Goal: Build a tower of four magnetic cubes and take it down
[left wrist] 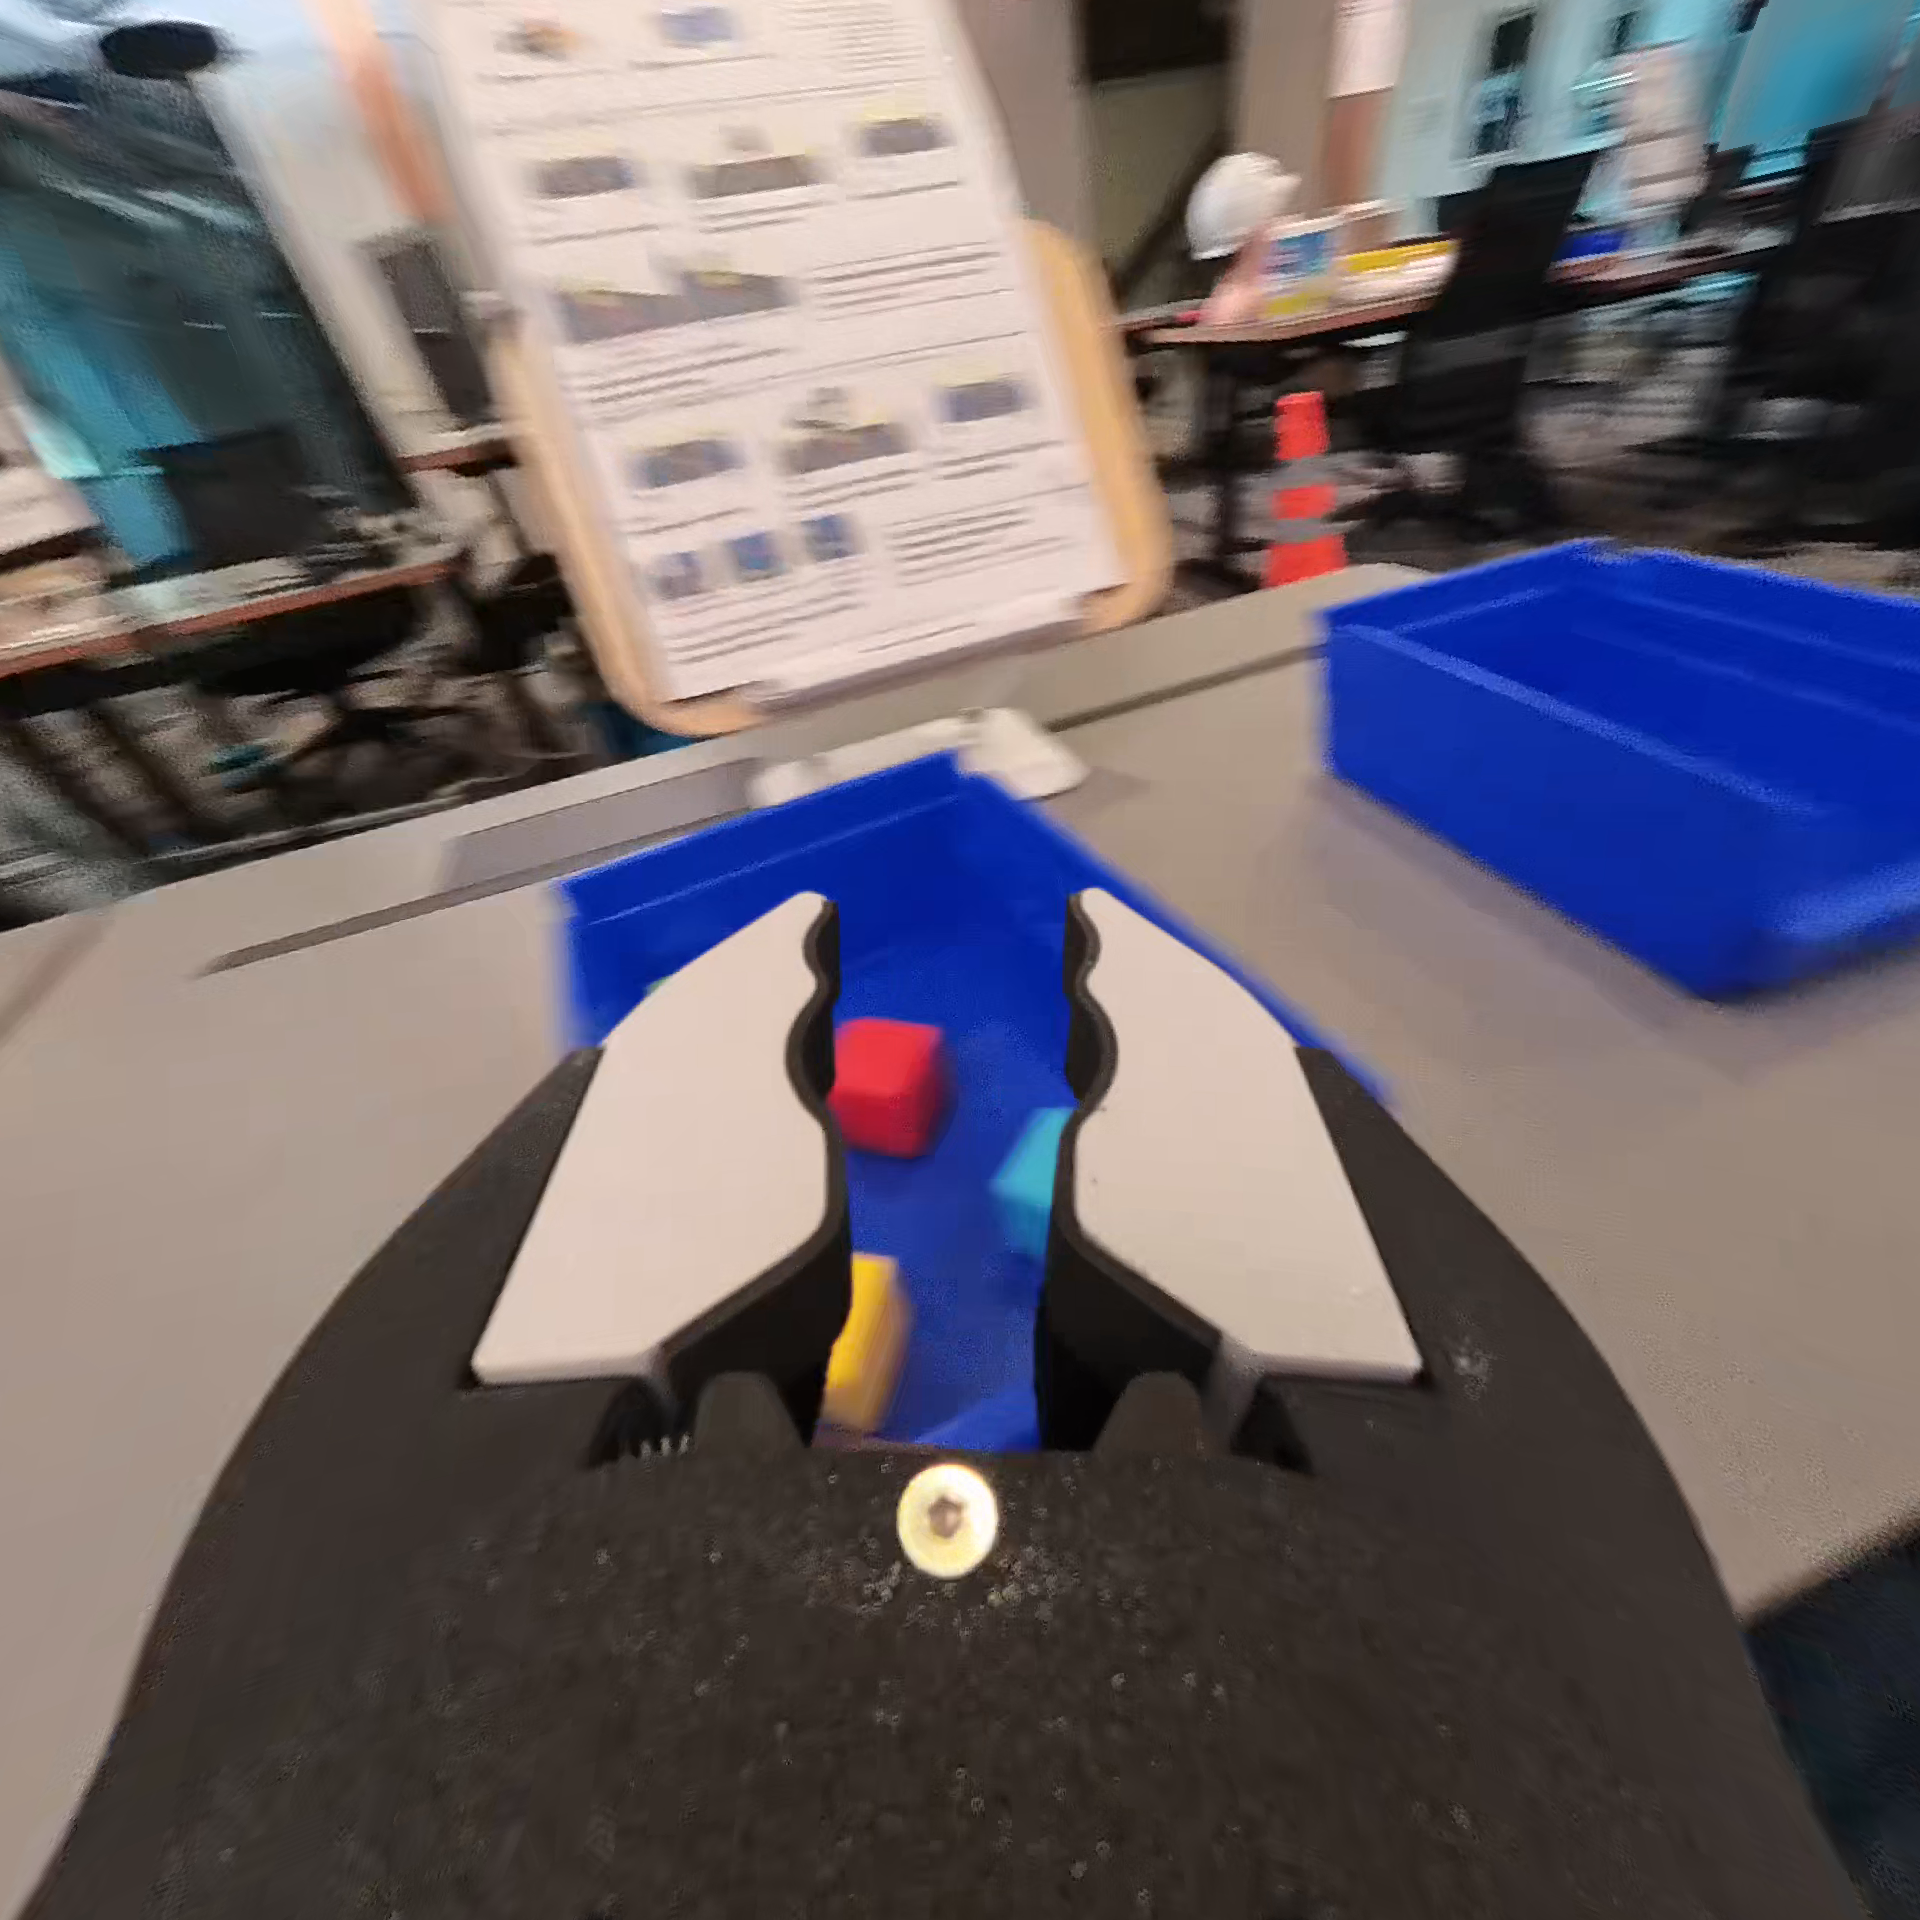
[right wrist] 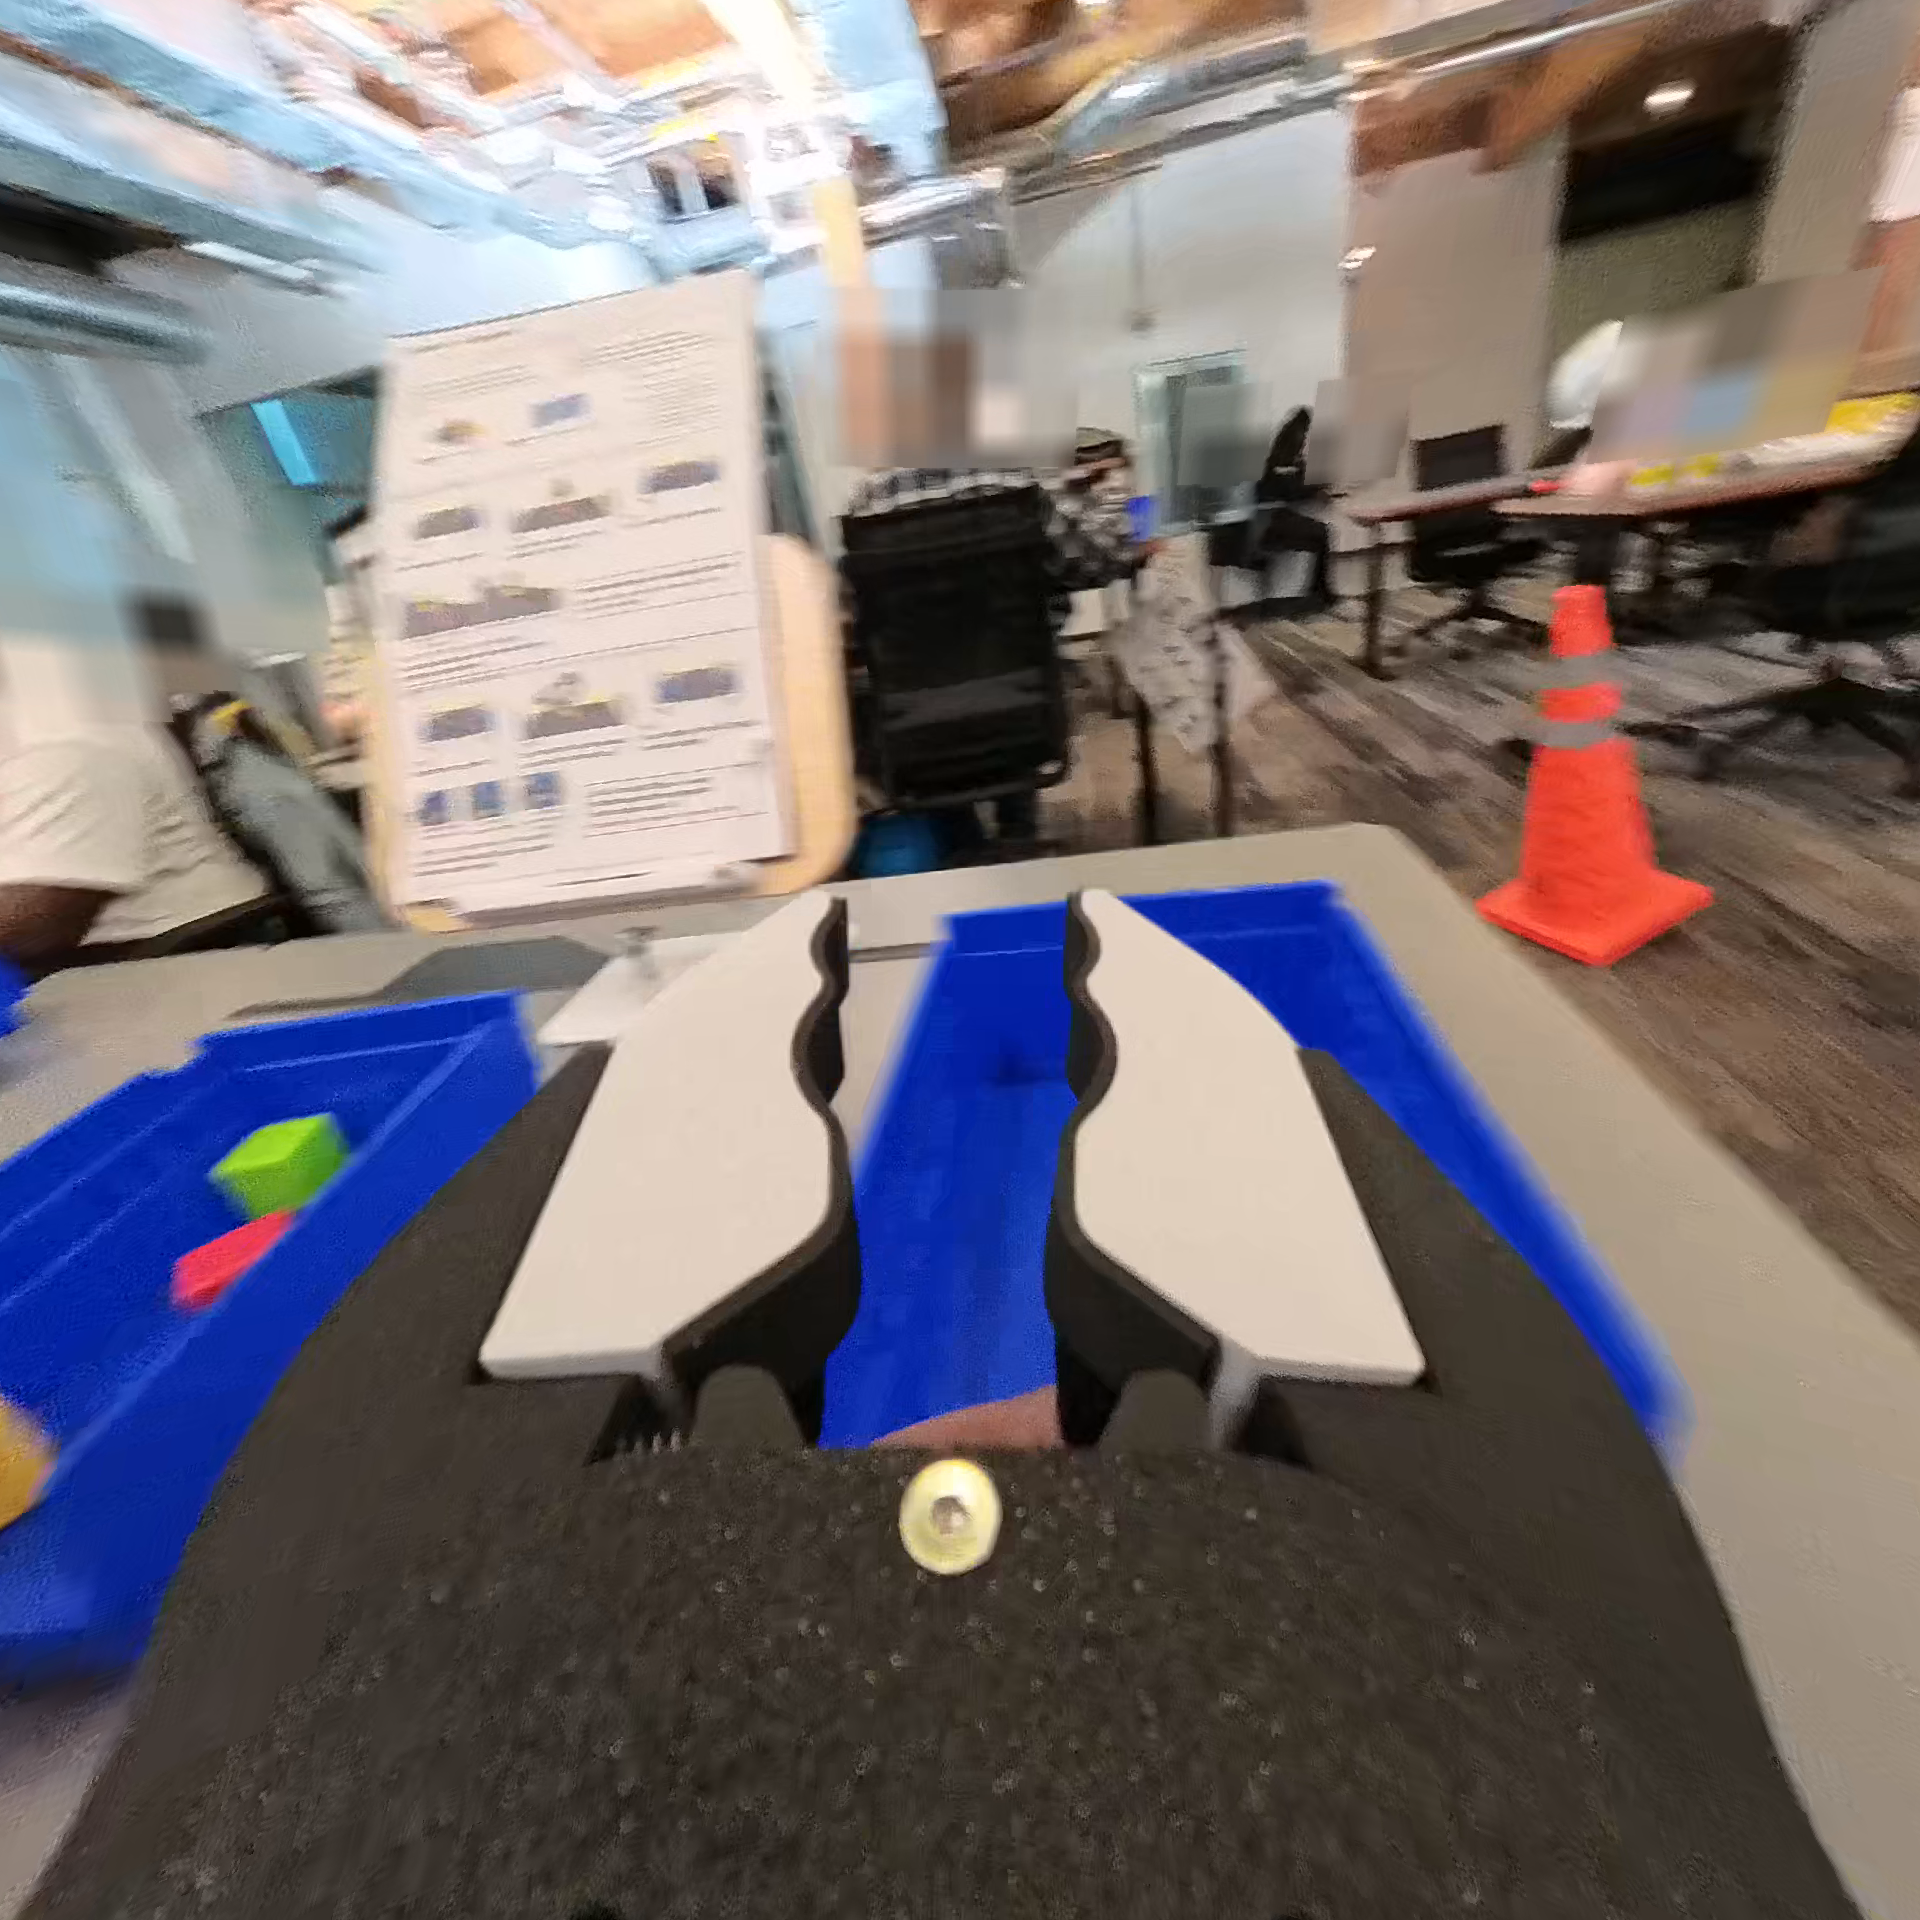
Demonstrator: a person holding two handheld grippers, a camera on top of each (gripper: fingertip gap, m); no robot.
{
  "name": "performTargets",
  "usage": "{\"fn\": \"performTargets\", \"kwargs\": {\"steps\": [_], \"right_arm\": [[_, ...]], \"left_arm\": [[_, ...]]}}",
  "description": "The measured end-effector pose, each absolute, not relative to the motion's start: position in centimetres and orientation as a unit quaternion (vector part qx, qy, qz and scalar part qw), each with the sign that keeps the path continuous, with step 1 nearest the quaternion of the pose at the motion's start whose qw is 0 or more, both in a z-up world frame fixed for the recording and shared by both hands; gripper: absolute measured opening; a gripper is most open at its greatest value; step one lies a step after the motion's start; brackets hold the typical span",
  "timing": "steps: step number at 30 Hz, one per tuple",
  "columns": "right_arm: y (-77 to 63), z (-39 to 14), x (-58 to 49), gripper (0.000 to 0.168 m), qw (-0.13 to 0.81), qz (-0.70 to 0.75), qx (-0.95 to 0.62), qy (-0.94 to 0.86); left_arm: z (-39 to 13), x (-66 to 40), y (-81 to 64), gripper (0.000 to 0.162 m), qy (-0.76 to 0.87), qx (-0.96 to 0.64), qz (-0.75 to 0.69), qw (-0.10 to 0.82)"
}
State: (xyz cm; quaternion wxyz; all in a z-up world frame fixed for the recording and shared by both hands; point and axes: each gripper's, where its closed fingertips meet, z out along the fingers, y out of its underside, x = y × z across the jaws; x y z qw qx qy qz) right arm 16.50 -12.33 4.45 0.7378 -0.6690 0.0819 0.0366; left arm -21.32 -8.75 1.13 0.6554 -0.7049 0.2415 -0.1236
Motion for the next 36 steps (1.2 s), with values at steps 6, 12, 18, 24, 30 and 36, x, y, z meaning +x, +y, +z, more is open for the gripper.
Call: {"fn": "performTargets", "kwargs": {"steps": [6,12,18,24,30,36], "right_arm": [[-8.4,-1.6,-5.2,0.038,0.649,0.188,-0.734,-0.064],[-7.9,-9.4,-12.8,0.039,0.583,0.148,-0.794,-0.087],[-6.9,-11.8,-12.6,0.016,0.572,0.115,-0.812,-0.019],[-6.4,-11.8,-14.0,0.004,0.575,0.072,-0.814,0.036],[-4.6,-9.9,-20.2,0.004,0.603,0.060,-0.795,0.037],[-1.5,-9.5,-28.7,0.006,0.612,0.052,-0.789,-0.021]], "left_arm": [[-4.1,-31.2,-5.5,0.040,0.100,-0.775,-0.187,0.596],[-9.8,-30.0,-5.3,0.048,0.123,-0.806,-0.182,0.549],[-11.9,-30.3,-4.8,0.029,0.105,-0.821,-0.154,0.540],[-11.5,-32.8,-3.9,0.004,0.071,-0.831,-0.114,0.540],[-10.0,-38.9,-1.5,0.004,0.060,-0.826,-0.077,0.555],[-9.2,-47.5,0.8,0.004,0.056,-0.816,-0.054,0.574]]}}
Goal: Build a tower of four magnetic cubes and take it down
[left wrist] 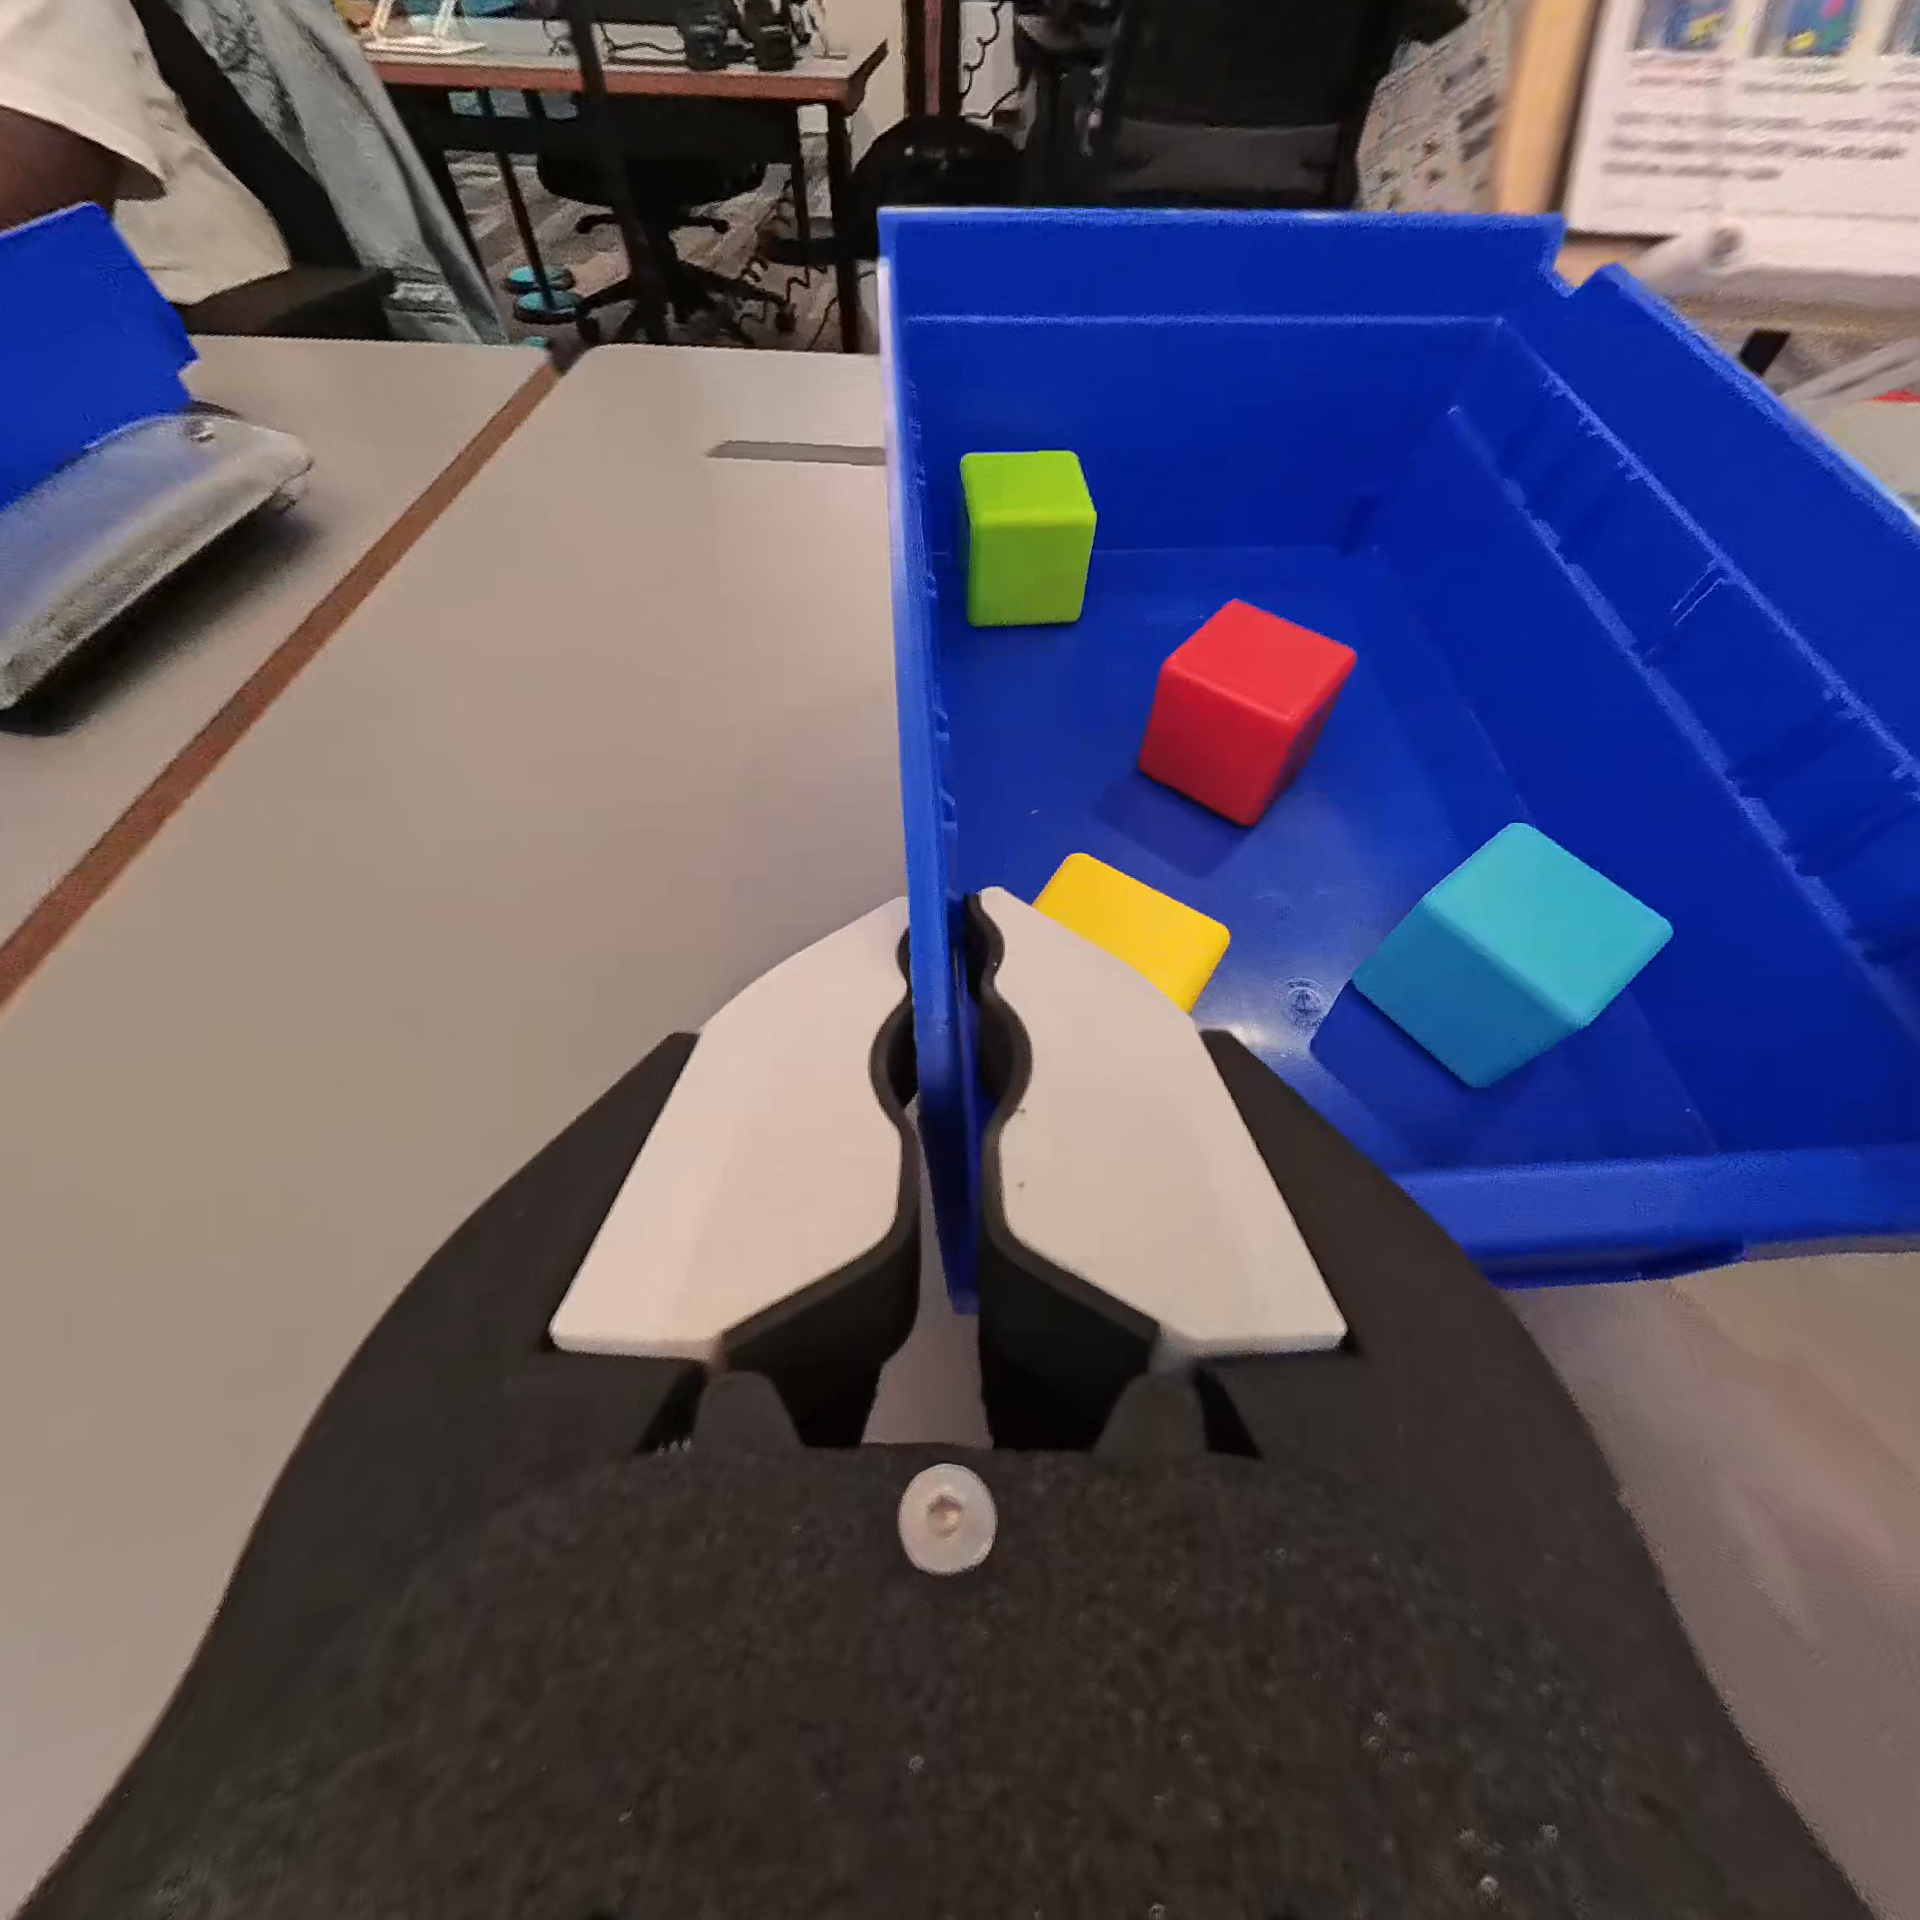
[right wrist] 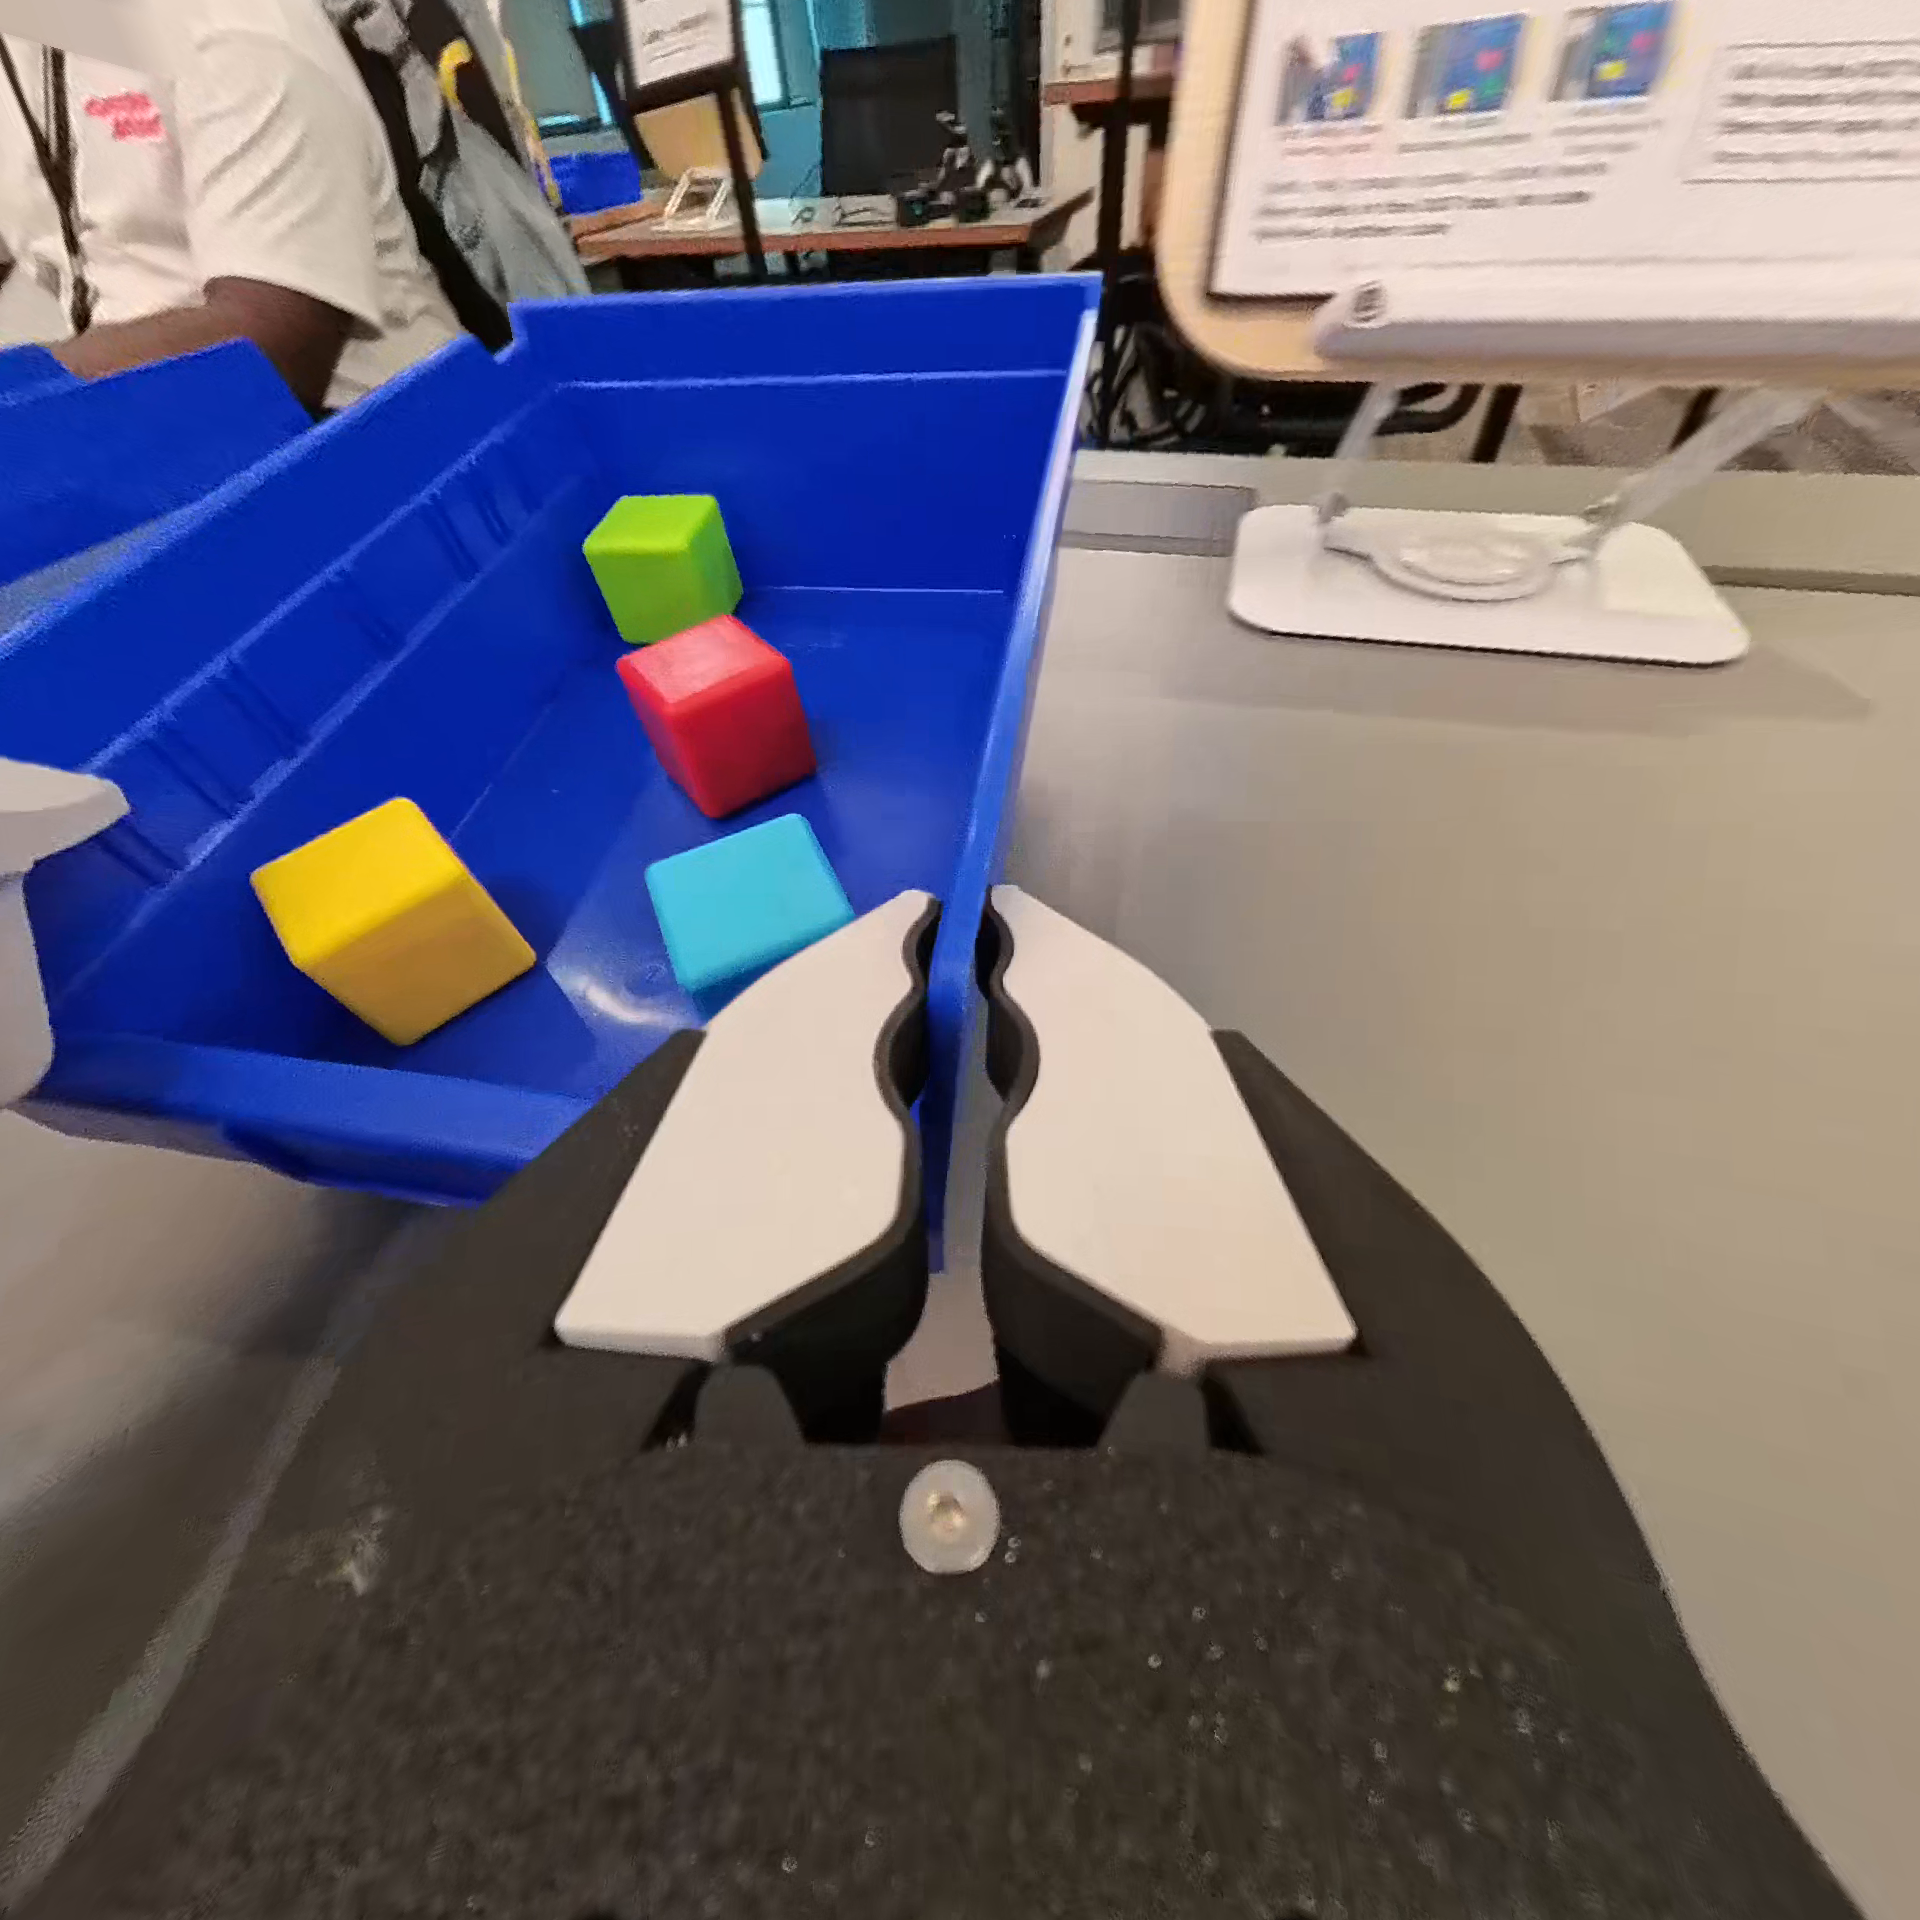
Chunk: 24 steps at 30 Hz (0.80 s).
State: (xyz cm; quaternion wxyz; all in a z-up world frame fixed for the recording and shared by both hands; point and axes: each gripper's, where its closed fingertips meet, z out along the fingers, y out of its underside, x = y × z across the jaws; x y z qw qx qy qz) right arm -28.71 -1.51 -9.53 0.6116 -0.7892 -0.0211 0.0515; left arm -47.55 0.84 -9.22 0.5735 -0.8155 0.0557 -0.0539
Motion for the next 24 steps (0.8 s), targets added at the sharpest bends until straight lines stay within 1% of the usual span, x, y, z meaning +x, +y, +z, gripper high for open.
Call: {"fn": "performTargets", "kwargs": {"steps": [5,10,14,21,22,23,24], "right_arm": [[0.8,-11.2,-32.4,0.004,0.577,0.046,-0.815,0.010],[1.0,-11.4,-34.9,0.006,0.577,0.046,-0.815,-0.006],[0.9,-11.7,-35.7,0.009,0.575,0.055,-0.816,-0.010],[1.2,-11.7,-35.8,0.012,0.571,0.078,-0.816,-0.040],[0.9,-11.6,-35.7,0.013,0.570,0.082,-0.815,-0.058],[0.5,-11.2,-35.5,0.016,0.576,0.085,-0.810,-0.073],[-0.1,-10.6,-35.1,0.025,0.585,0.090,-0.801,-0.090]], "left_arm": [[-10.7,-51.4,3.0,0.004,0.059,-0.827,-0.041,0.558],[-11.4,-53.7,4.0,0.004,0.059,-0.830,-0.067,0.551],[-11.5,-54.2,5.0,0.004,0.050,-0.838,-0.086,0.537],[-11.4,-54.3,5.0,0.005,0.020,-0.829,-0.103,0.549],[-11.4,-54.3,4.9,0.008,0.017,-0.828,-0.103,0.551],[-11.5,-54.5,4.7,0.018,0.013,-0.829,-0.096,0.550],[-11.5,-54.8,4.4,0.025,0.009,-0.831,-0.084,0.549]]}}
